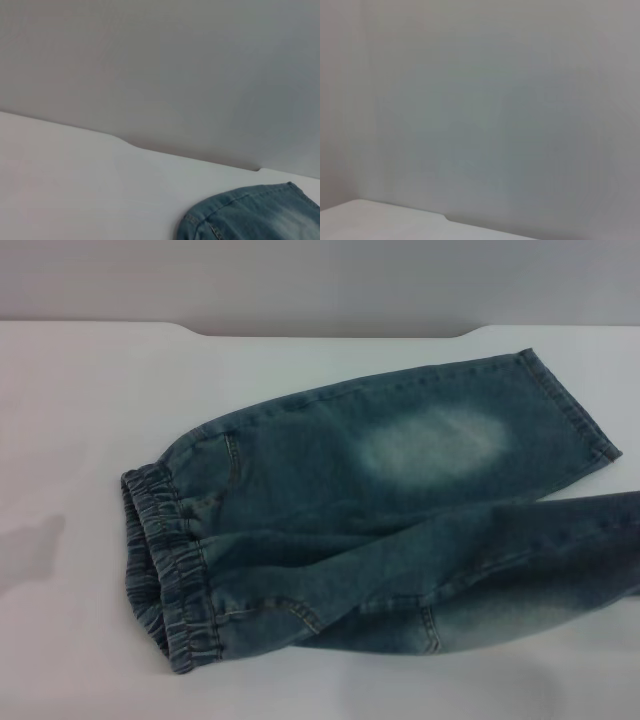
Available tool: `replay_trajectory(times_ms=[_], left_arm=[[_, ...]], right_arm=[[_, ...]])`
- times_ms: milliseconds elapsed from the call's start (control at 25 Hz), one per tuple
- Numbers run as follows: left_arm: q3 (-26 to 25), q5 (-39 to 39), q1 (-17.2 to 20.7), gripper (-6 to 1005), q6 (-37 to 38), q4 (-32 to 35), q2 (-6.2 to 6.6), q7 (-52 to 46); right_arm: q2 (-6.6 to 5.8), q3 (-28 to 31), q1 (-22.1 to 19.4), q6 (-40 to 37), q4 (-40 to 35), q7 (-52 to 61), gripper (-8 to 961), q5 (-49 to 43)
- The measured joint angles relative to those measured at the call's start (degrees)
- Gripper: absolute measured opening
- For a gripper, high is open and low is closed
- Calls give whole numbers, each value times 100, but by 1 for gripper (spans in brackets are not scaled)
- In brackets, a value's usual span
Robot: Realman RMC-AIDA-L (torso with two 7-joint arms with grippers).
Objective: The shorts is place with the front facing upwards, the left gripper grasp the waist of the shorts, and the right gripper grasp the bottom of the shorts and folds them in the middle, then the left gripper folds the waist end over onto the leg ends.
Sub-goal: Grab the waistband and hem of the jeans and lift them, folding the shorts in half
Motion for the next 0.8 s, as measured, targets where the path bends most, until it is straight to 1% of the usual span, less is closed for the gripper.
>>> replay_trajectory(times_ms=[280, 520, 680, 720, 760, 800], left_arm=[[-5, -4, 35, -1, 91, 0, 1, 30], [63, 7, -28, -1, 168, 0, 14, 25], [202, 359, -368, -1, 483, 16, 124, -270], [202, 359, -368, -1, 483, 16, 124, -270], [202, 757, -656, -1, 742, 59, 188, -467], [199, 897, -760, -2, 815, 77, 201, -534]], right_arm=[[7, -31, 0, -83, 17, -6, 24, -12], [2, -44, 53, -130, 98, -25, 24, -34], [-2, -50, 100, -133, 112, -58, 25, -38], [-5, -53, 114, -133, 114, -65, 25, -39], [-9, -54, 132, -132, 115, -68, 25, -40], [-13, -55, 148, -133, 116, -69, 25, -46]])
